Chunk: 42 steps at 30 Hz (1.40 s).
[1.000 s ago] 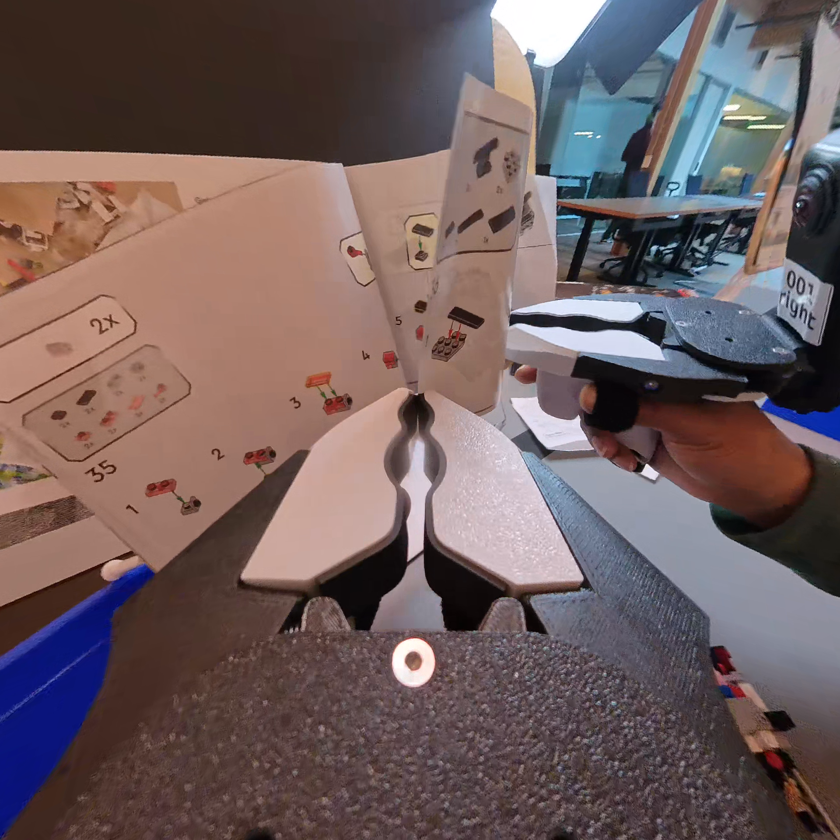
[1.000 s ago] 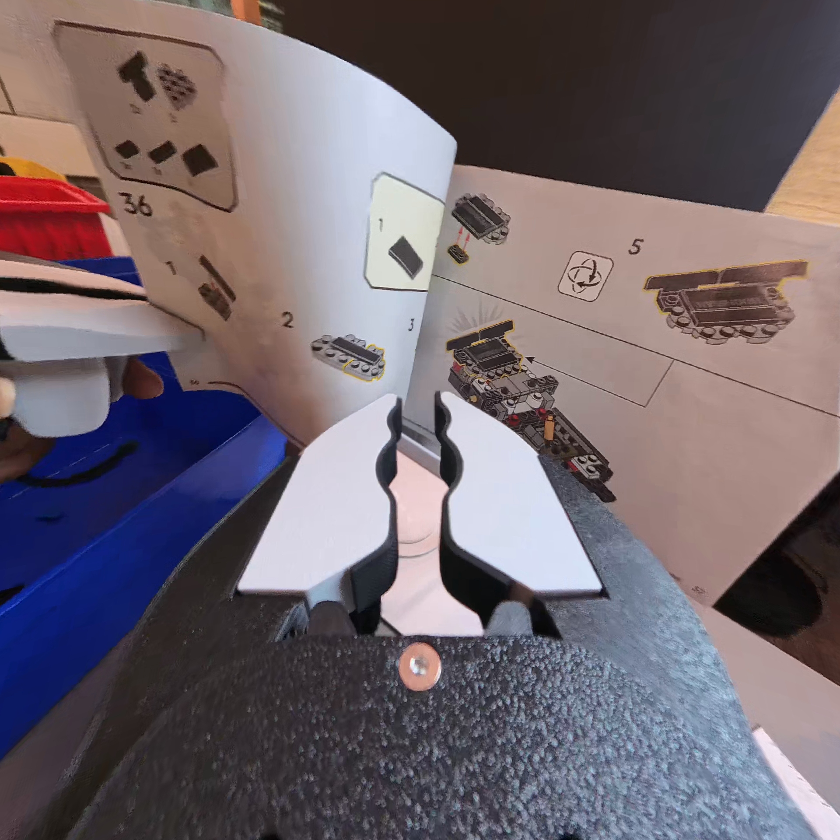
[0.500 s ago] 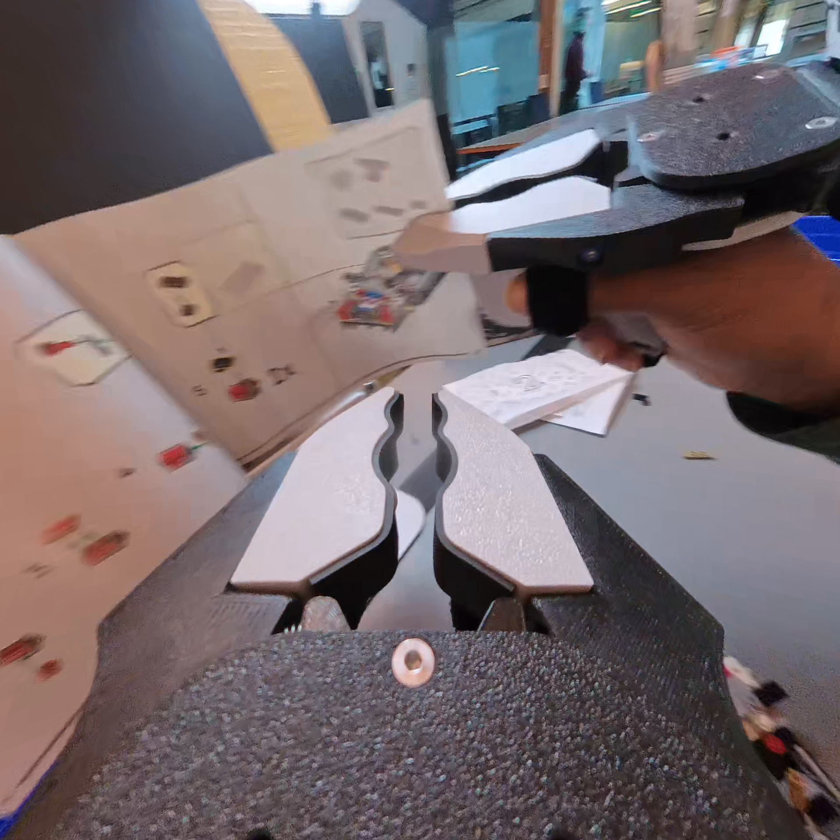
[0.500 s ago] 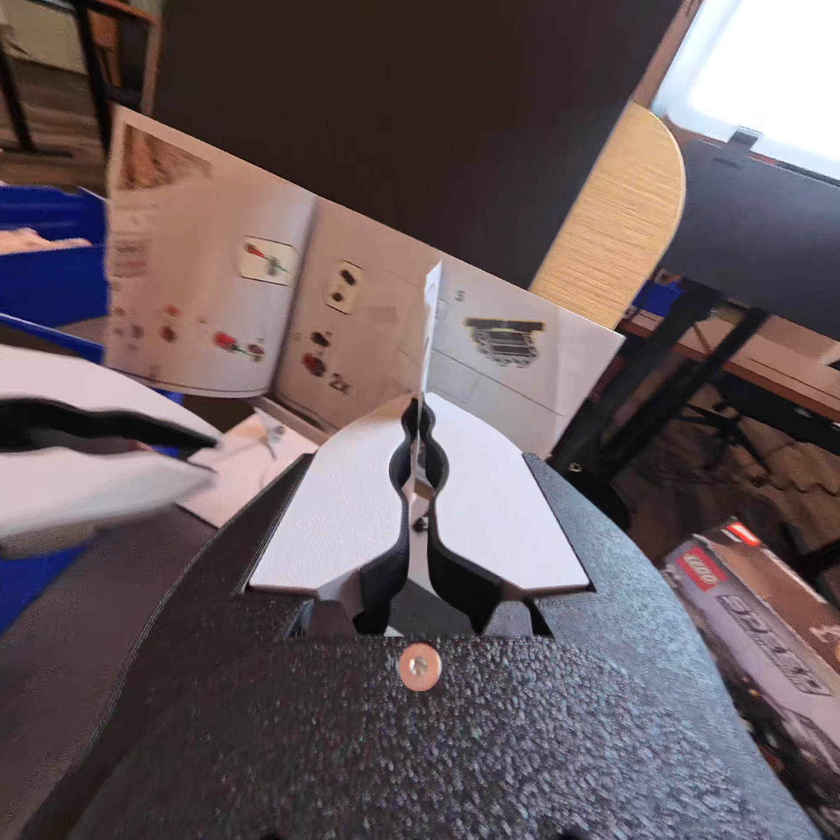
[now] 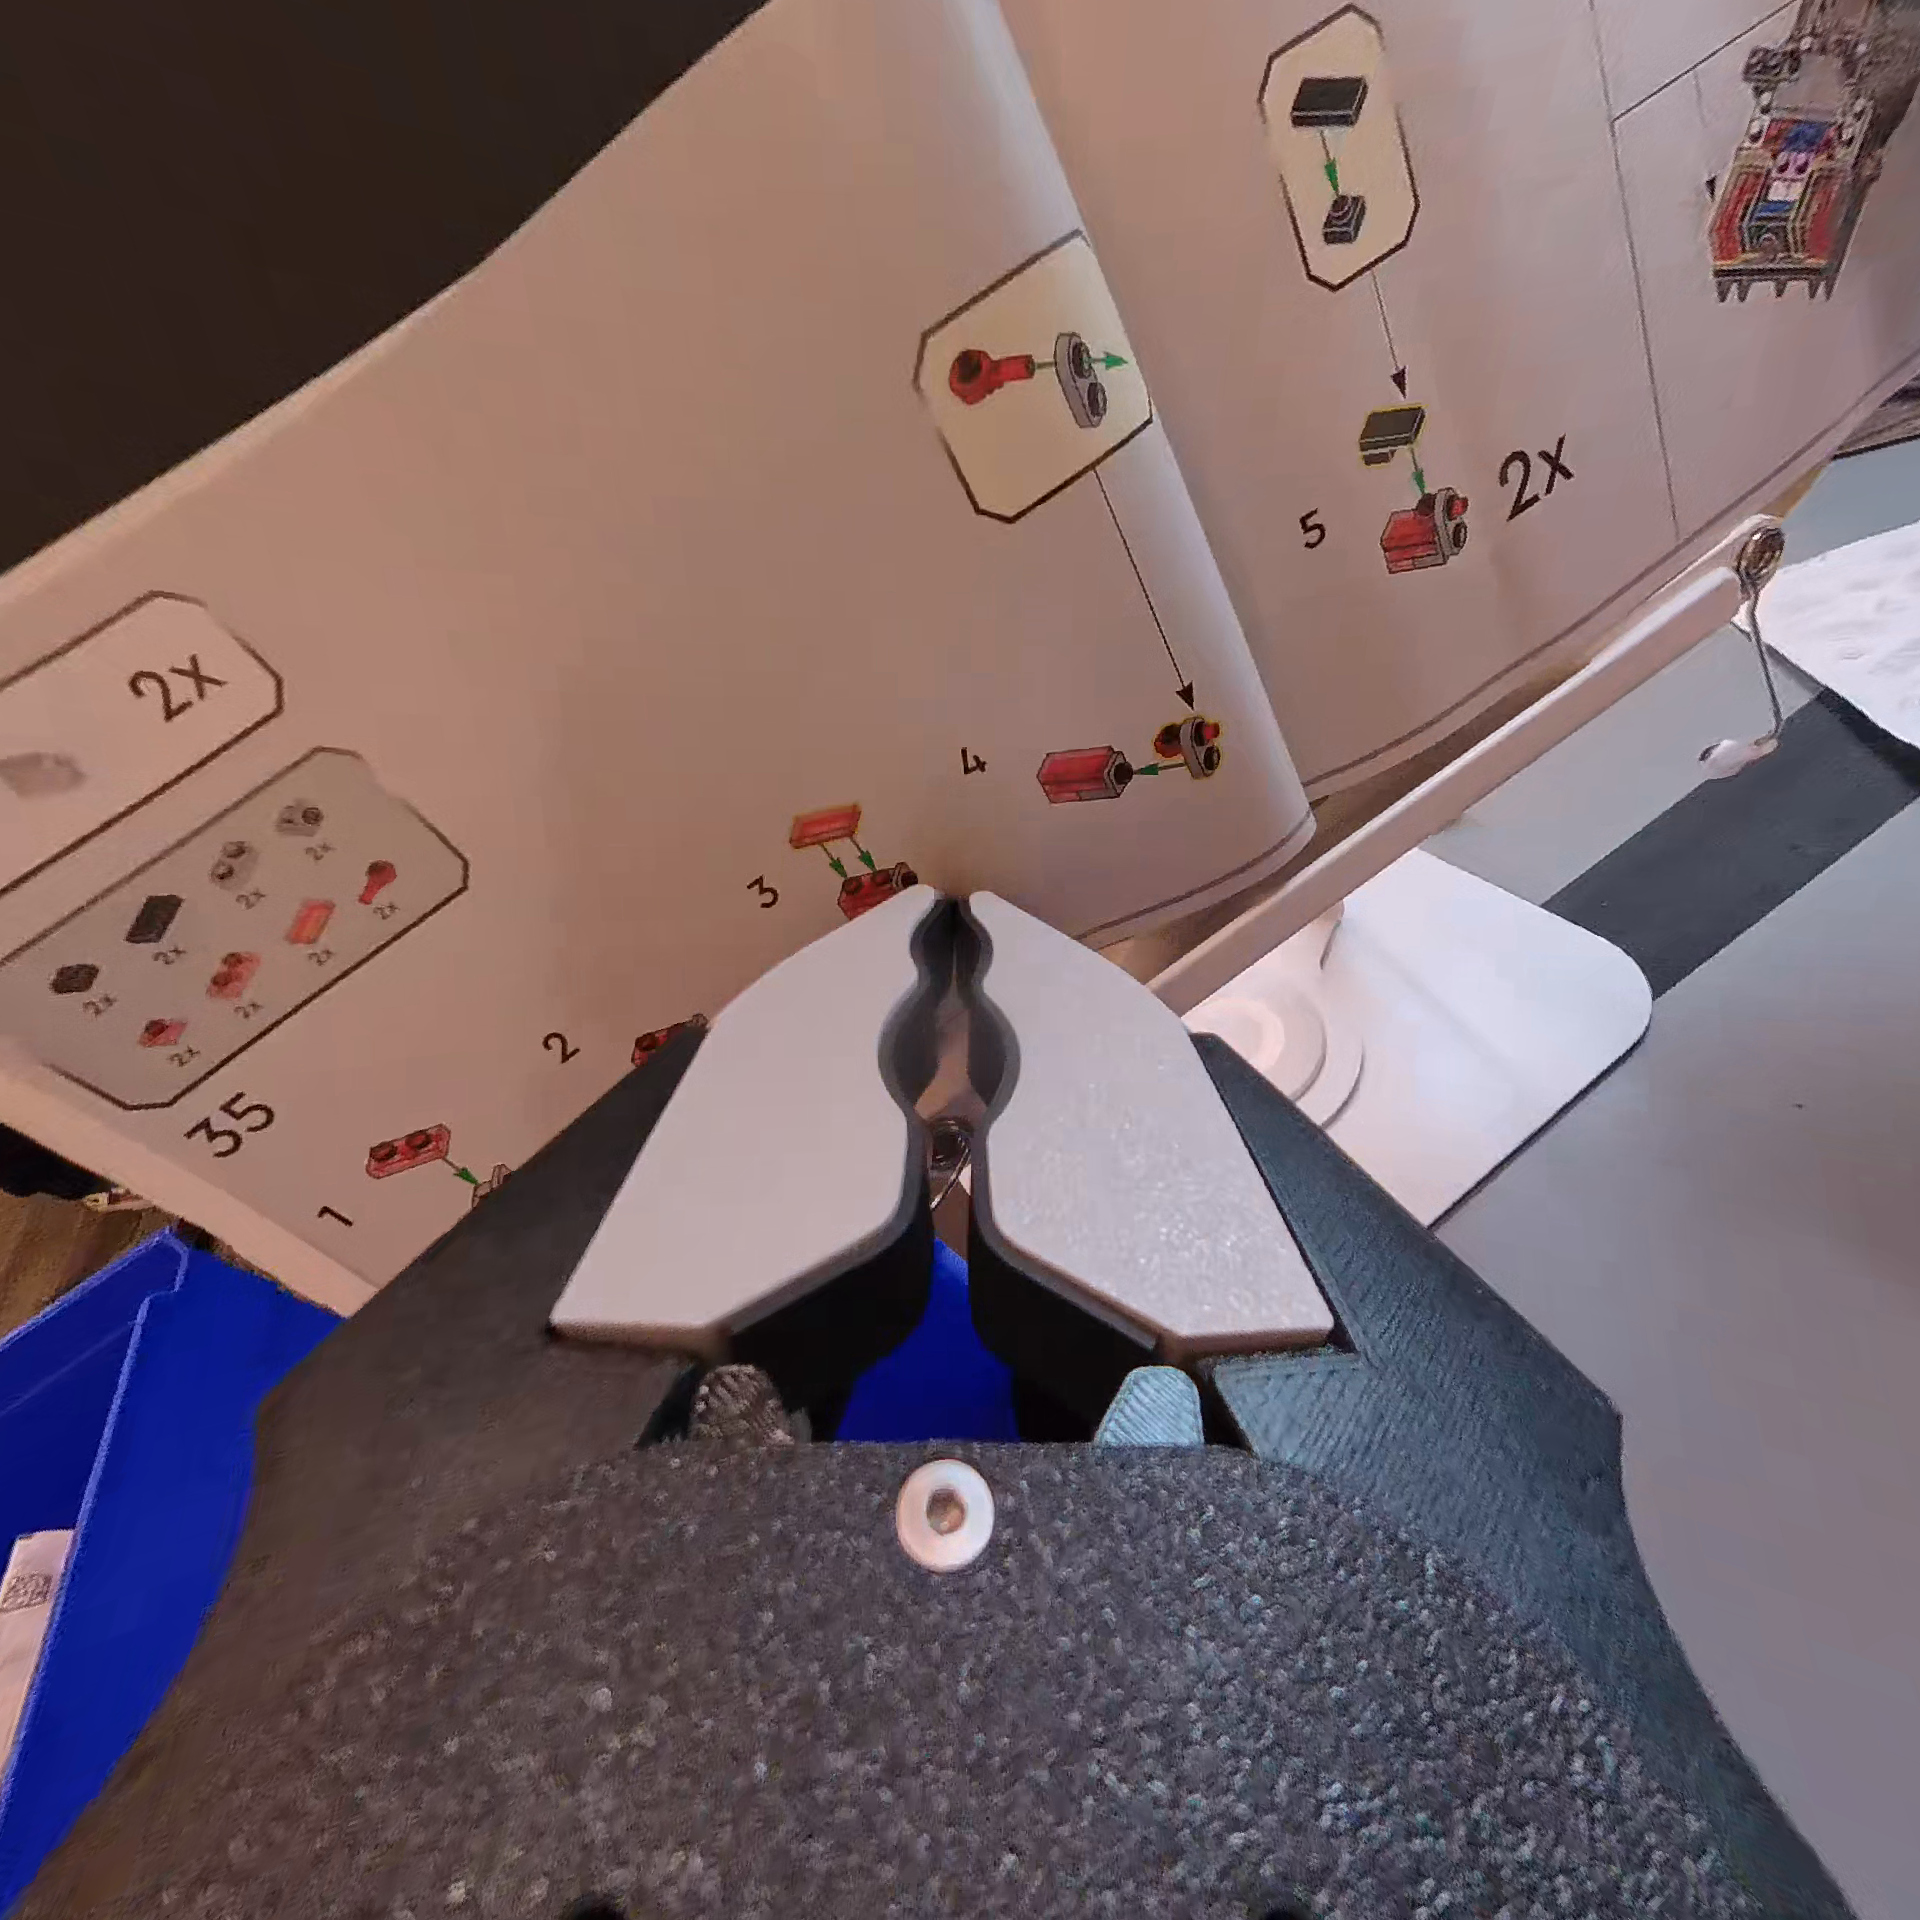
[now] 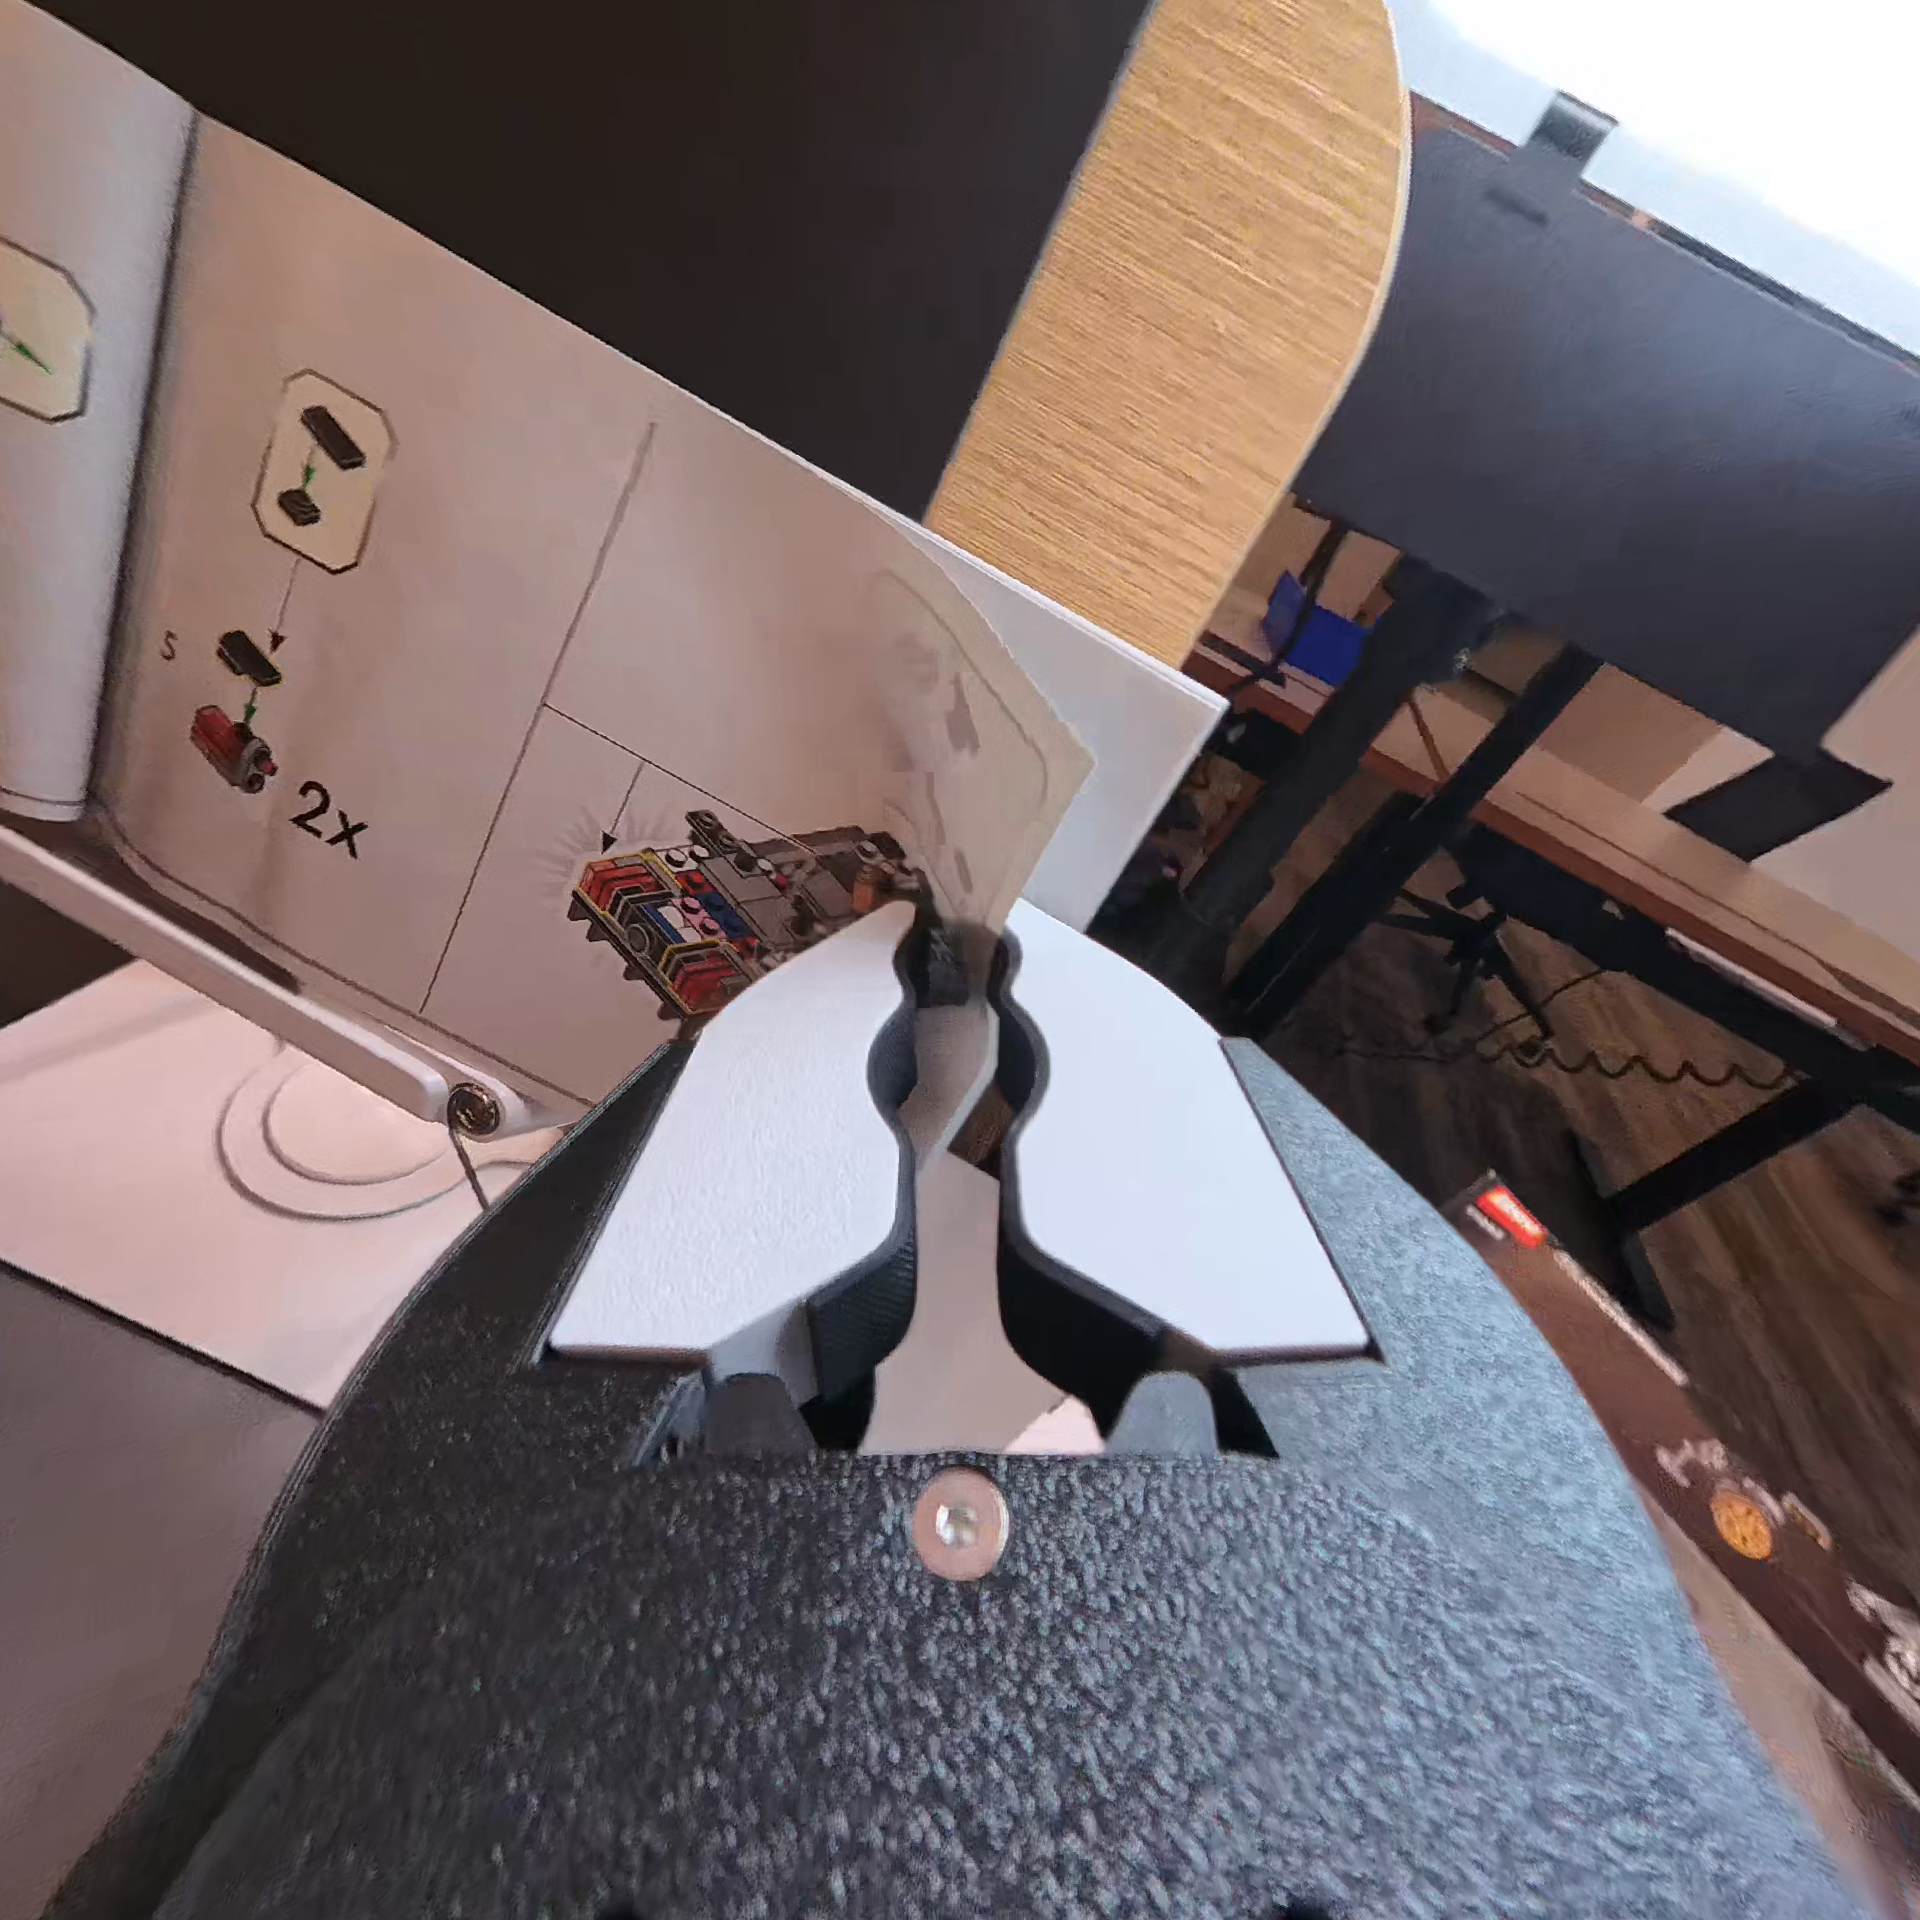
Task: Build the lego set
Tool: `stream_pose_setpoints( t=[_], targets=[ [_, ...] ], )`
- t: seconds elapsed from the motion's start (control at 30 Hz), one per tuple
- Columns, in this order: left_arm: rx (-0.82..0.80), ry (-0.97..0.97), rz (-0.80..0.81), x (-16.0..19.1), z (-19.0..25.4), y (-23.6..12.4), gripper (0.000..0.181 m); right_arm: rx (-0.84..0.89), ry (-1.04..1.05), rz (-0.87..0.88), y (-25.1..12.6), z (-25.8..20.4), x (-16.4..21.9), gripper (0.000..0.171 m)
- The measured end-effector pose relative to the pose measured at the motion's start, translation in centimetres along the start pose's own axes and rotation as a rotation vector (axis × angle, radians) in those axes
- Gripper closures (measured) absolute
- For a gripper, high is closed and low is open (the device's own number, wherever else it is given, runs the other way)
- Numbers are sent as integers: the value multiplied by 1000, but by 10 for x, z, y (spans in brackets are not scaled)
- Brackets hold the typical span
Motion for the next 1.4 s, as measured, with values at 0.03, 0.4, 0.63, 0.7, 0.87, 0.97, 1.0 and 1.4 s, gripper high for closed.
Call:
stream_pose_setpoints(
  t=[0.03, 0.4, 0.63, 0.7, 0.87, 0.97, 1.0, 1.4],
  targets=[
    [1, 3, 1, 0, 0, 0, 181, 30, 25, -11, -3, 3, 3, 155],
    [-15, -25, -6, 13, -8, -6, 181, -135, -116, 74, -26, -93, -29, 171],
    [-20, -70, -50, 23, -25, -12, 181, -49, 50, -22, 5, -74, 14, 171],
    [-21, -83, -46, 25, -26, -14, 181, -108, 100, -9, 4, -69, 23, 171],
    [-95, -100, 11, 10, -22, -33, 181, -239, 65, 115, -47, -64, 7, 168],
    [-21, -178, 144, -15, 0, -72, 171, -482, 46, 87, -98, -80, 15, 162],
    [39, -193, 177, -22, 13, -88, 169, -548, 37, 39, -113, -84, 27, 158],
    [549, 78, -75, 77, 231, -181, 147, -1107, 147, -442, -181, -149, 165, 117]
  ],
)
Point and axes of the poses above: each gripper's, where its closed fingertips meet, y out along the fingers, x out of its underside, z = x × y across the jaws, the point moved 6 cm from there along -y, back along the fingers, and after that the axes turned 2 degrees about -z, right-handed, at the moved point
